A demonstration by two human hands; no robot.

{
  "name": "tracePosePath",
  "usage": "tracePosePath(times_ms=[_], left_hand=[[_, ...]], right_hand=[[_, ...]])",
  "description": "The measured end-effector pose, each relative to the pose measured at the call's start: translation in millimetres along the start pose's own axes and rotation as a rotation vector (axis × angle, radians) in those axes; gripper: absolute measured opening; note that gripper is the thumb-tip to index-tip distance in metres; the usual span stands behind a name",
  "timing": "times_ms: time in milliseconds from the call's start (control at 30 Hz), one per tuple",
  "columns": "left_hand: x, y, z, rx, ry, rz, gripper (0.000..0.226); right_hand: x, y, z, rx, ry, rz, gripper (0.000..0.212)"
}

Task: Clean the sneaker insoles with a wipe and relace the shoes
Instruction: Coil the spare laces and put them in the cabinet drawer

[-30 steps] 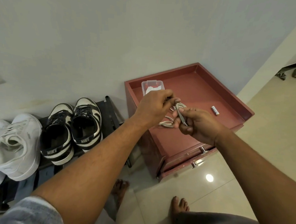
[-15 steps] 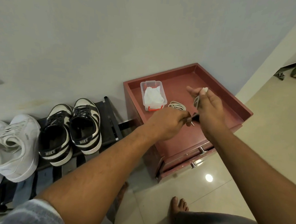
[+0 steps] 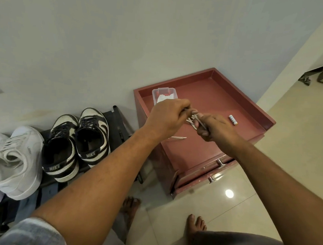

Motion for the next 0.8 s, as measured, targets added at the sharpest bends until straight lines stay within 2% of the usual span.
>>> tracePosePath(times_ms=[100, 167, 267, 333, 433, 500, 567, 667, 733, 800], left_hand=[[16, 15, 2, 0.055, -0.134, 0.164, 0.03], [21, 32, 6, 0.148, -0.192, 0.203, 0.032], [19, 58, 17, 0.299, -0.257, 0.221, 0.034], [13, 69, 20, 0.339, -0.234, 0.216, 0.034], [1, 75, 23, 0.38, -0.168, 0.187, 0.033], [-8, 75, 24, 0.389, -0.102, 0.142, 0.032], [-14, 71, 22, 0.361, -0.07, 0.152, 0.03], [-16, 56, 15, 0.25, -0.054, 0.179, 0.029], [-11, 44, 10, 0.155, -0.077, 0.157, 0.026], [-2, 37, 7, 0.093, -0.118, 0.16, 0.024]], right_hand=[[2, 4, 0, 0.007, 0.051, -0.331, 0.039], [8, 5, -1, -0.029, 0.054, -0.536, 0.035], [21, -5, -5, -0.24, -0.015, -0.795, 0.028], [23, -20, -4, -0.42, -0.091, -0.827, 0.026], [21, -38, -5, -0.523, -0.226, -0.573, 0.026], [17, -47, -1, -0.52, -0.272, -0.166, 0.028], [14, -47, 4, -0.408, -0.303, 0.251, 0.029], [-3, -38, 6, -0.189, -0.29, 0.701, 0.027], [-15, -39, 5, -0.13, -0.205, 0.824, 0.034], [-19, -36, 3, -0.069, -0.135, 0.697, 0.042]])
Point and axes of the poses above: each hand's wrist, its own z-axis away from the middle knuckle, its own y-axis out of the palm, x = y × z, the point moved 7 cm from there along -z, towards the middle knuckle, and after that the axes turned 11 degrees about -y, right-handed, at the moved point
